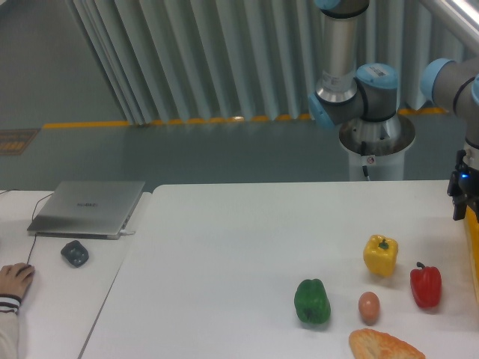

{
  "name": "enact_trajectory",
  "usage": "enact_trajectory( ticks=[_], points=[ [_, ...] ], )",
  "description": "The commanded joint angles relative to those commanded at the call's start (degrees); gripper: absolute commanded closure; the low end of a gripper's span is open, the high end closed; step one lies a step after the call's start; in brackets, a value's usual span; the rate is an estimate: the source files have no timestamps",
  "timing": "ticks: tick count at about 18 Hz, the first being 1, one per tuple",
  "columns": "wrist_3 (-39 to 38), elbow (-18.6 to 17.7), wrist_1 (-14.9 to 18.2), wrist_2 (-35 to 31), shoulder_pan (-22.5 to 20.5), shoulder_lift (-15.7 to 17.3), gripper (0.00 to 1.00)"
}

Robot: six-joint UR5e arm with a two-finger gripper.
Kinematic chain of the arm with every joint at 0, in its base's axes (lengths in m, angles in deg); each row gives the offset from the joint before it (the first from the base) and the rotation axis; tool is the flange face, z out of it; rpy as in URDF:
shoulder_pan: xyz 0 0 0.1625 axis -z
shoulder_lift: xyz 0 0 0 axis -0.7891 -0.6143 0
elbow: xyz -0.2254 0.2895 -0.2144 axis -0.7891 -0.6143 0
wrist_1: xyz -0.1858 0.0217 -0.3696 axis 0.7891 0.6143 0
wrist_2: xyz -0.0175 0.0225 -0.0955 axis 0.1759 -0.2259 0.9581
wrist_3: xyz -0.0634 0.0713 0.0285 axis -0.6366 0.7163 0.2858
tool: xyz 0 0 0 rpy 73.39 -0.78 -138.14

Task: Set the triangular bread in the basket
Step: 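Lower the gripper from beside the yellow basket toward the table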

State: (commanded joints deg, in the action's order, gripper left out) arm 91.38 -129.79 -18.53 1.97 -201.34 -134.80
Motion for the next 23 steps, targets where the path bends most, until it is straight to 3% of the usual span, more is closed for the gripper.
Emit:
enact_trajectory(
  ticks=[7,16,20,23],
  points=[
    [0.61,0.0,-1.05,-1.58,0.88,-0.09,0.0],
    [-3.87,-0.44,-2.28,2.99,0.97,-0.53,0.0],
    [-10.47,0.17,-9.22,7.12,2.55,-2.02,0.0],
    [-10.73,0.26,-10.63,6.77,4.04,-2.81,0.0]
  ],
)
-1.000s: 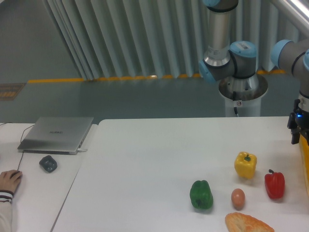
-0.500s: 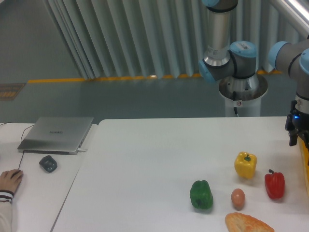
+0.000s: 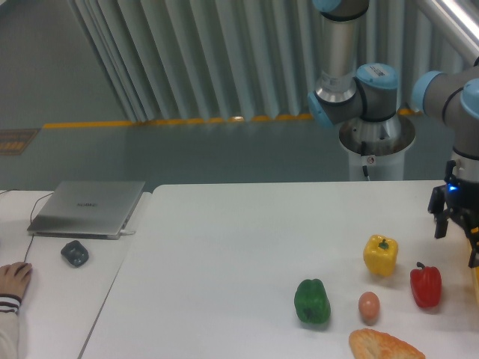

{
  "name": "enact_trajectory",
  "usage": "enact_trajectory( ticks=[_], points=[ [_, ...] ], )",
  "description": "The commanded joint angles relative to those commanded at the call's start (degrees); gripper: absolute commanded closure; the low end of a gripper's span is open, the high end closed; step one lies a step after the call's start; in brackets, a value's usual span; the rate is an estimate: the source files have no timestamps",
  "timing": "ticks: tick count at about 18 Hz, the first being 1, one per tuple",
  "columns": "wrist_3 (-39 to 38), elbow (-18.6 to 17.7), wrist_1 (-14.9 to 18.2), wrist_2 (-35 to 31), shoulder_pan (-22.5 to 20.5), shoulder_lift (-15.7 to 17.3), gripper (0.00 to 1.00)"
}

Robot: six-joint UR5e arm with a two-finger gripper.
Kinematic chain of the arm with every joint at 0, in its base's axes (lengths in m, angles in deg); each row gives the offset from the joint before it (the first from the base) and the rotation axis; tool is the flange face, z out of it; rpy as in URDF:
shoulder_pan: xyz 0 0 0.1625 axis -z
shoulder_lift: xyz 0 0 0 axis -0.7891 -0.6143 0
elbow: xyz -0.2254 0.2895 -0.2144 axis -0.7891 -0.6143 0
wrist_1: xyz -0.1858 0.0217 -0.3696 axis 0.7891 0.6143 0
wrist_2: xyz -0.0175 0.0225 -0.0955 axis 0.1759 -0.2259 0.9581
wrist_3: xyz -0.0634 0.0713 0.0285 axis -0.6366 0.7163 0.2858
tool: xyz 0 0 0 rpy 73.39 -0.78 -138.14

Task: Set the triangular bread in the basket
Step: 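Lower the gripper from beside the yellow basket toward the table, then move the open gripper past the red pepper down toward the triangular bread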

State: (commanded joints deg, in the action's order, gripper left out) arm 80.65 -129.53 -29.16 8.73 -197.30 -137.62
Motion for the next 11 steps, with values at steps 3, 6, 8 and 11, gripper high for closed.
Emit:
enact_trajectory(
  ticks=[3,6,8,11],
  points=[
    [-1.66,1.14,-0.62,-0.09,0.09,-0.88,0.0],
    [-5.71,4.12,-1.5,-3.76,2.8,-3.07,0.0],
    [-6.15,6.06,-1.59,-7.37,5.53,-4.56,0.0],
    [-6.15,6.07,-1.76,-7.47,7.9,-6.5,0.0]
  ],
)
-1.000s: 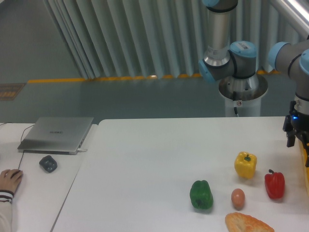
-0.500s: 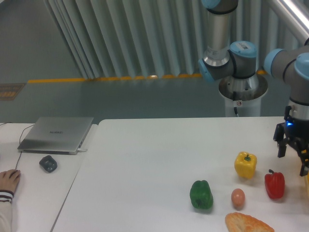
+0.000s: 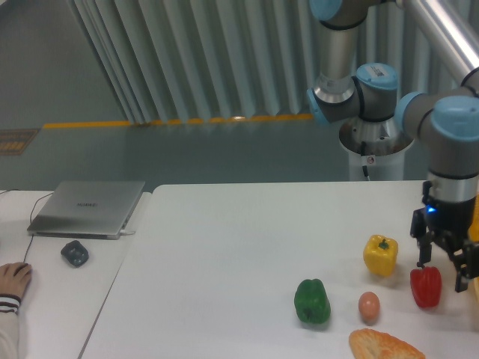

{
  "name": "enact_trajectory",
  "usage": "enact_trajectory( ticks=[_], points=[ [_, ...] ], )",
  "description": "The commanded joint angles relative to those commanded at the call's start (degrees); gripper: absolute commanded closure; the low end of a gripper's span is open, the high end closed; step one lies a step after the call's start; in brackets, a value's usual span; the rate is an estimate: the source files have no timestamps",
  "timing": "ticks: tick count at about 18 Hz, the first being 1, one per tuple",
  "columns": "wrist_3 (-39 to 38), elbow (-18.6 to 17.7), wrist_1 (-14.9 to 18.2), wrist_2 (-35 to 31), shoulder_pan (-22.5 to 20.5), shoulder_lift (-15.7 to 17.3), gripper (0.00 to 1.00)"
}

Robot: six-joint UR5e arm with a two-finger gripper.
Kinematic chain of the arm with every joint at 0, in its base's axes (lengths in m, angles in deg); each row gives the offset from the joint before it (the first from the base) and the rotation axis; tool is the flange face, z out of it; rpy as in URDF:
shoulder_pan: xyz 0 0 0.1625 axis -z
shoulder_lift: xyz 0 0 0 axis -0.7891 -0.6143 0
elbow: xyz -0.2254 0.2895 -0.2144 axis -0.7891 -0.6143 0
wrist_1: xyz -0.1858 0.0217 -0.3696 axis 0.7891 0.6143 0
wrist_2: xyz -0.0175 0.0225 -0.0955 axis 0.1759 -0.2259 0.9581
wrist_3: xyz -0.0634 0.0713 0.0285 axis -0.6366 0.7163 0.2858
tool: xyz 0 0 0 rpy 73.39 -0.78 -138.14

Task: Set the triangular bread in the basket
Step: 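Move the open gripper past the red pepper down toward the triangular bread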

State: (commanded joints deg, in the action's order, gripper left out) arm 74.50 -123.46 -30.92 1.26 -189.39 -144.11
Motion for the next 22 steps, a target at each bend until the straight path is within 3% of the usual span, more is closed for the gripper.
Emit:
enact_trajectory(
  ticks=[13,22],
  points=[
    [0.17,-0.62,-2.37,0.53,2.12,-2.99,0.0],
    [0.17,1.49,-3.16,-3.87,3.96,-6.16,0.0]
  ],
)
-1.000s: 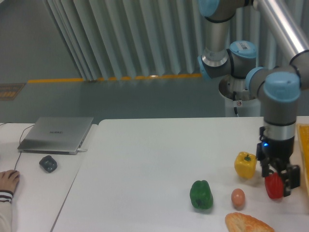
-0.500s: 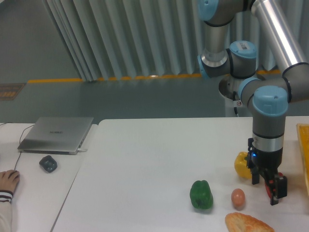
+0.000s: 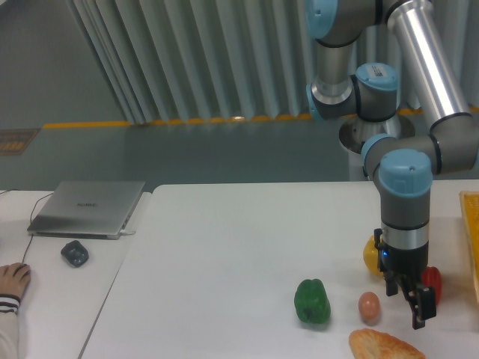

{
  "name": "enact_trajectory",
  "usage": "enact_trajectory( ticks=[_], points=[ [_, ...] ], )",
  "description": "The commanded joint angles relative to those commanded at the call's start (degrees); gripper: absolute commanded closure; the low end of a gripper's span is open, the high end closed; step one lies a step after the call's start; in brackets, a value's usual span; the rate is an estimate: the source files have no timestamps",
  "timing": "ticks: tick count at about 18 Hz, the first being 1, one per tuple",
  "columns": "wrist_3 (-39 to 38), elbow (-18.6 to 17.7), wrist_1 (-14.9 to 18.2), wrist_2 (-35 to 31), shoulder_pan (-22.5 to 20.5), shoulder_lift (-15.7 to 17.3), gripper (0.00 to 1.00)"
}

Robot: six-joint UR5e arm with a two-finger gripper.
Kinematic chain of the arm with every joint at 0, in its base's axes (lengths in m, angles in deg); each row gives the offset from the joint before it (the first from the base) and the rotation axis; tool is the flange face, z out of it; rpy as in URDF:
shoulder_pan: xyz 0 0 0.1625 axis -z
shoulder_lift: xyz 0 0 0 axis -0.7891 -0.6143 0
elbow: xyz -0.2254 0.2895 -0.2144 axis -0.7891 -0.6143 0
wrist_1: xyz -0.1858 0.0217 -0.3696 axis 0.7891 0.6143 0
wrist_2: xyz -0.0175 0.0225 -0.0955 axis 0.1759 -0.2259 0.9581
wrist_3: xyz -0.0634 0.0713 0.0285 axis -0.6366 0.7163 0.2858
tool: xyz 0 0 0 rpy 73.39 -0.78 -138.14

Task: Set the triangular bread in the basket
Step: 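Move the open gripper past the red pepper down toward the triangular bread, then close the gripper on the triangular bread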

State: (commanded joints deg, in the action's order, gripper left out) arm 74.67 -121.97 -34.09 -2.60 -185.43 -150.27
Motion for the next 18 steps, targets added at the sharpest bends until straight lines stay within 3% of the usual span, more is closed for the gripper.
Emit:
enact_trajectory(
  ticks=[8,18],
  points=[
    [-0.62,0.44,-3.25,0.26,1.15,-1.49,0.0],
    [-0.53,2.46,-4.39,0.26,2.2,-4.22,0.0]
  ],
)
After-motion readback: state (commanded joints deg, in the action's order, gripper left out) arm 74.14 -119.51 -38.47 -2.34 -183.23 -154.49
